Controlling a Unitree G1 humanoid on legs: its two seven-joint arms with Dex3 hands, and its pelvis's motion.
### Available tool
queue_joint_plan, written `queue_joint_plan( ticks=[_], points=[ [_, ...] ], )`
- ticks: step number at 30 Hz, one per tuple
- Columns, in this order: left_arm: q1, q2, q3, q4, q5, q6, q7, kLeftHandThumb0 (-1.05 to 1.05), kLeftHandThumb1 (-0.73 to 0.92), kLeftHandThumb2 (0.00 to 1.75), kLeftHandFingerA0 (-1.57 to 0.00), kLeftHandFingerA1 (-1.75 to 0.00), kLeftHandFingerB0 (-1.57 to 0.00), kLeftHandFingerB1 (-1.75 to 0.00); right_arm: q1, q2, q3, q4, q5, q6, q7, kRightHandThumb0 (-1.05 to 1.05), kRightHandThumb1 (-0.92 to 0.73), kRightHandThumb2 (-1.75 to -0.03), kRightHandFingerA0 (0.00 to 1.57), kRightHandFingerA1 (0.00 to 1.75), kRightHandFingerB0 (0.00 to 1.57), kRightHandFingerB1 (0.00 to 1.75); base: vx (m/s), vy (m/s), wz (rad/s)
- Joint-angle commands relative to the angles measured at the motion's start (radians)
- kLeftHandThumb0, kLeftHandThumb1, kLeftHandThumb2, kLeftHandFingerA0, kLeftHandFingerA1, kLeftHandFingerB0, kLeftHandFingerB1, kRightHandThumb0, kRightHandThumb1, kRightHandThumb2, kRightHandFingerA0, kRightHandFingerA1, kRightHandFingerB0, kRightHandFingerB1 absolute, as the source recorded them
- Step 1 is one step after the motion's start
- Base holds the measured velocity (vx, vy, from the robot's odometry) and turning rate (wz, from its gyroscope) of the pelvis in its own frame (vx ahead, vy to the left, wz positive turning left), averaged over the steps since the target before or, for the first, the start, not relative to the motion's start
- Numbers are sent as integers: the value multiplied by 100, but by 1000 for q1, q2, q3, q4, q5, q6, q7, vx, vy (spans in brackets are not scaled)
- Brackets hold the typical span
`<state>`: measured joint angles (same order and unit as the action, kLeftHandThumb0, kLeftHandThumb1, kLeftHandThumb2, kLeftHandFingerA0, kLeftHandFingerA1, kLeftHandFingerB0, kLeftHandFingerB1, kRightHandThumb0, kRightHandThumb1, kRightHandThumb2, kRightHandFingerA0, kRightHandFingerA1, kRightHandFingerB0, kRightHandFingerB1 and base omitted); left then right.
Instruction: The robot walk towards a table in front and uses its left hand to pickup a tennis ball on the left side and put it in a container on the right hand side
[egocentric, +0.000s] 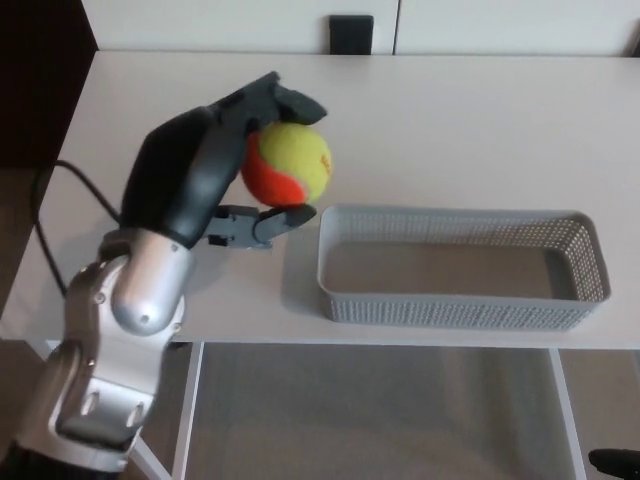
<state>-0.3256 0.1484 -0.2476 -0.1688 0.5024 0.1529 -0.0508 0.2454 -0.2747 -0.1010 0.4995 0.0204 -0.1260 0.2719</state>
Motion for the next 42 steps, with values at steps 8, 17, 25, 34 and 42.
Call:
queue_joint_plan(
  ticks=[8, 17, 25, 34, 42],
  points=[
    [-163, -116, -165, 260, 90, 70, 23, -26, 81, 67, -74, -162, -75, -82, -6, -16, 9, 17, -24, 1, -16, -28, -64, -58, 70, 48, 52, 42, 0, 0, 0],
    [-204, -175, -201, 350, 118, 102, 47, -32, 78, 66, -74, -163, -74, -91, 3, -22, 23, 2, -40, -9, -23, -26, -66, -59, 68, 47, 50, 42, 0, 0, 0],
    [-183, -154, -215, 335, 104, 131, -39, -76, 49, 85, -6, -38, -7, -16, 2, -19, 27, 4, -37, -16, -17, -26, -64, -59, 68, 49, 50, 42, 0, 0, 0],
    [-157, -83, -251, 271, 136, 192, -121, -103, 62, 105, 0, 0, 0, 0, -6, -23, 36, 5, -51, -3, -28, -37, -54, -74, 66, 57, 48, 51, 0, 0, 0],
    [-98, -1, -205, 127, 95, 164, -171, -105, 73, 114, 0, 0, -1, -2, -14, -23, 35, 9, -46, -9, -15, -28, -65, -59, 69, 49, 50, 42, 0, 0, 0]
  ],
)
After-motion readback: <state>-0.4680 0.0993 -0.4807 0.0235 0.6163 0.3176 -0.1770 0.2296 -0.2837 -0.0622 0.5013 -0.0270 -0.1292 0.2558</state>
